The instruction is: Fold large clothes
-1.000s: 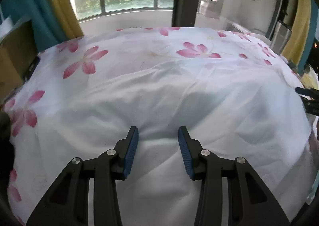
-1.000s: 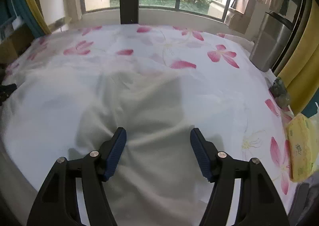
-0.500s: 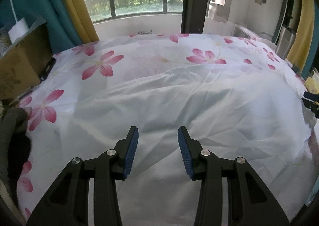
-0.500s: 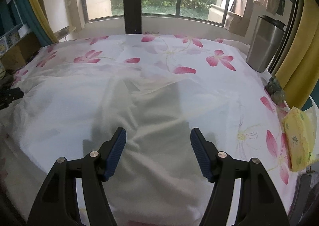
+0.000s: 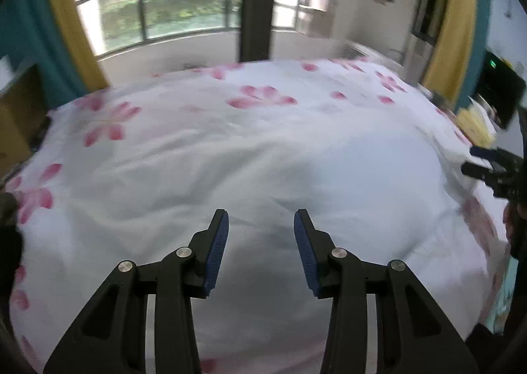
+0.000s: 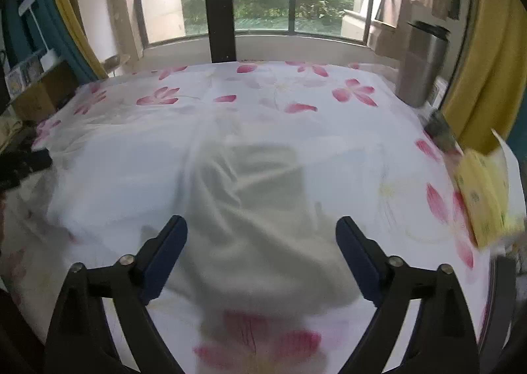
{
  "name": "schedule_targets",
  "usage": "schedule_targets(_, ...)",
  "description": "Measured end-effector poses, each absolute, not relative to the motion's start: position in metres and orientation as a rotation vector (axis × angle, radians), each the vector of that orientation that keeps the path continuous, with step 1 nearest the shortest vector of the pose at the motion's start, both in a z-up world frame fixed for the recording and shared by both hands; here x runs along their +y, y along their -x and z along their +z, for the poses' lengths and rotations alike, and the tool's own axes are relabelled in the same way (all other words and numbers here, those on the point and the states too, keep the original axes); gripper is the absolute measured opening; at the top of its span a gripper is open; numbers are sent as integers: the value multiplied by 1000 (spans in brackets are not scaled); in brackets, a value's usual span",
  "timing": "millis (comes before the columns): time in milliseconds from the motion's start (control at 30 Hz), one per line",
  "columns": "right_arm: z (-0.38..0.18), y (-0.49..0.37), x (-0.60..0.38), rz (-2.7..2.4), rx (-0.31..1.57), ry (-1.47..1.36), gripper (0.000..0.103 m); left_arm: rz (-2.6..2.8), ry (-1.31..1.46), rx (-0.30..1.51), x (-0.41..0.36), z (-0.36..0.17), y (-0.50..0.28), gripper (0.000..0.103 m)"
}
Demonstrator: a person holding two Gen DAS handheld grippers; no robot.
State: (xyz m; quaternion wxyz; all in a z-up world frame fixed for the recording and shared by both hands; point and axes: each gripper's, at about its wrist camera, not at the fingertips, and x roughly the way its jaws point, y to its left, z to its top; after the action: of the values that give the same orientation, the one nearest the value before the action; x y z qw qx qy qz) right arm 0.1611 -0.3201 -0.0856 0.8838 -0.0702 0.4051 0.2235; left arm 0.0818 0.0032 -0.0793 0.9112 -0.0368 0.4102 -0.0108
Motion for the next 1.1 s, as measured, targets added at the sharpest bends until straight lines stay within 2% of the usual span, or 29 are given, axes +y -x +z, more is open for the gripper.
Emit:
schedule_targets(467,-117,-124,-371,490,991,11,93,-176,29,818,-52,-77,-124,44)
schedule_targets(633,-117,-139,-363,546,1000,-59,95,-188,31,868,-68,-99,-143,44)
schedule_targets(733,-119,-147,-353,573,993,-123,103,-176,22,882,-73,-112,-146,44)
schedule_targets(1000,-125,-189,-327,597,930,-439,103,-173,7,877,-75,-113,-143,44)
schedule_targets(1100,-123,-201,-305,638,956,-424,100,-162,8,867,-77,-114,-142,44)
